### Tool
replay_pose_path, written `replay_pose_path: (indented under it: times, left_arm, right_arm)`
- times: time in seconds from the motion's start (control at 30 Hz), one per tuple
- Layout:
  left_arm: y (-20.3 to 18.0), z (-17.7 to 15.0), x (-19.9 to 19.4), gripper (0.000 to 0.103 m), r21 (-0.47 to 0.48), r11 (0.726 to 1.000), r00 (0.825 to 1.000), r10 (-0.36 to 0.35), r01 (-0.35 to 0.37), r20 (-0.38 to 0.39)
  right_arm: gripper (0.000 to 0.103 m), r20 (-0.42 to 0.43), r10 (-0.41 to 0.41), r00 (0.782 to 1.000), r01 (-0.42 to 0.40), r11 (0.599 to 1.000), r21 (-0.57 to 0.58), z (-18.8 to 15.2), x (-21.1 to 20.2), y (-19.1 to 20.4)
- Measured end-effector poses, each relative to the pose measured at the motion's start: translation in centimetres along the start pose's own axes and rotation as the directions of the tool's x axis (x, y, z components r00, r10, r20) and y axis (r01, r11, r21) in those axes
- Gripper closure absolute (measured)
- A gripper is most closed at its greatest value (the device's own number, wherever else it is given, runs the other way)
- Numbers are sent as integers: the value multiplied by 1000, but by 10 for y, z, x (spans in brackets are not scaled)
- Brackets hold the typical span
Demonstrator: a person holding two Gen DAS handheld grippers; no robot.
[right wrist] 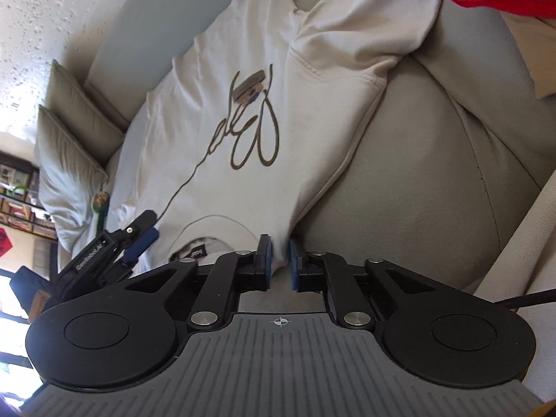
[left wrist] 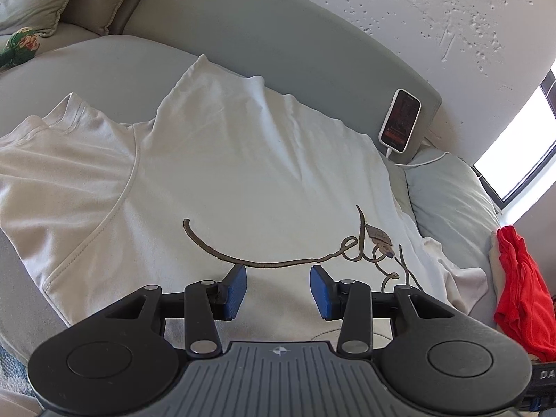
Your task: Fold clothes
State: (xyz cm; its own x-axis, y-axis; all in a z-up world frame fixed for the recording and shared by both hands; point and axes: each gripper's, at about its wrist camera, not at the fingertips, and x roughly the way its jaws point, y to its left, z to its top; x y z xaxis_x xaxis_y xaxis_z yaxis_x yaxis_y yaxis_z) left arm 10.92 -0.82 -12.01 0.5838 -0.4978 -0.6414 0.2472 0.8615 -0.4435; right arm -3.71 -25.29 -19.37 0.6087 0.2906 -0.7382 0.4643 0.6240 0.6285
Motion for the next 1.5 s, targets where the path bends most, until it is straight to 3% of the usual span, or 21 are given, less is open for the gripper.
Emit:
replay_pose_path:
  times: [0.03, 0.13, 0.2, 0.27, 0.33, 0.4, 0.43, 0.5, 0.63, 0.8, 0.87, 0.93, 0.97, 1.0, 1.07, 1.13, 1.27, 1.43, 1.5]
  left_arm:
    - [1, 3, 0, 63, -7, 1000, 1000, -3, 3, -13]
    - [0, 25, -14, 63, -48, 999, 999, -23, 21, -24]
    - [-4, 45, -29, 61, -62, 997, 999, -44, 44, 6]
    - [-13, 73, -45, 57, -43, 999, 998, -11, 13, 59]
    - [-21, 99, -54, 53, -15, 999, 991, 48, -47, 125]
    - [-26, 123, -52, 49, -5, 994, 977, 106, -107, 187]
    - [-27, 135, -45, 41, 4, 990, 969, 136, -140, 207]
    - [-29, 156, -27, 38, 21, 980, 954, 190, -200, 231]
    - [-25, 198, 27, 38, 21, 960, 940, 267, -278, 211]
    - [-12, 237, 95, 38, -30, 962, 931, 269, -270, 245]
    - [-5, 249, 123, 38, -33, 964, 925, 264, -266, 273]
    - [1, 259, 149, 38, -25, 962, 917, 266, -271, 297]
    - [5, 263, 159, 38, -24, 963, 915, 262, -268, 307]
    - [8, 266, 169, 38, -22, 964, 913, 258, -264, 317]
    - [15, 272, 185, 38, -21, 965, 907, 252, -260, 338]
    - [18, 277, 197, 38, -33, 967, 902, 247, -252, 354]
    - [19, 286, 218, 38, -57, 970, 893, 239, -236, 381]
    - [8, 303, 235, 36, -52, 979, 882, 202, -199, 425]
    - [11, 306, 237, 36, -83, 980, 882, 201, -183, 426]
  right_arm:
    - [69, -16, -12, 1000, 12, 1000, -11, 3, -4, 6]
    - [67, 24, -23, 999, 26, 991, -132, 14, -31, 41]
    - [66, 68, -10, 998, 25, 974, -225, 31, -56, 72]
    - [58, 126, 26, 992, 15, 951, -308, 51, -81, 103]
    - [47, 221, 58, 974, 32, 922, -386, 71, -98, 132]
    - [33, 326, 81, 942, 72, 899, -432, 96, -103, 156]
    - [27, 374, 84, 923, 98, 892, -441, 108, -102, 165]
    - [26, 487, 80, 870, 146, 901, -409, 138, -90, 174]
    - [28, 628, 93, 772, 163, 927, -337, 201, -45, 175]
    - [28, 737, 117, 665, 177, 935, -308, 286, 31, 164]
    - [28, 791, 96, 605, 226, 931, -286, 320, 61, 158]
    - [25, 851, 99, 516, 264, 926, -268, 350, 86, 149]
    - [24, 882, 116, 457, 277, 923, -265, 364, 99, 144]
    - [23, 905, 150, 397, 273, 922, -273, 376, 111, 138]
    - [17, 925, 225, 305, 259, 915, -308, 397, 133, 125]
    - [17, 922, 294, 253, 258, 898, -357, 421, 157, 112]
    - [17, 893, 392, 221, 250, 862, -441, 453, 188, 90]
    - [17, 880, 442, 175, 249, 845, -474, 484, 209, 82]
    - [16, 878, 458, 138, 257, 839, -479, 489, 213, 82]
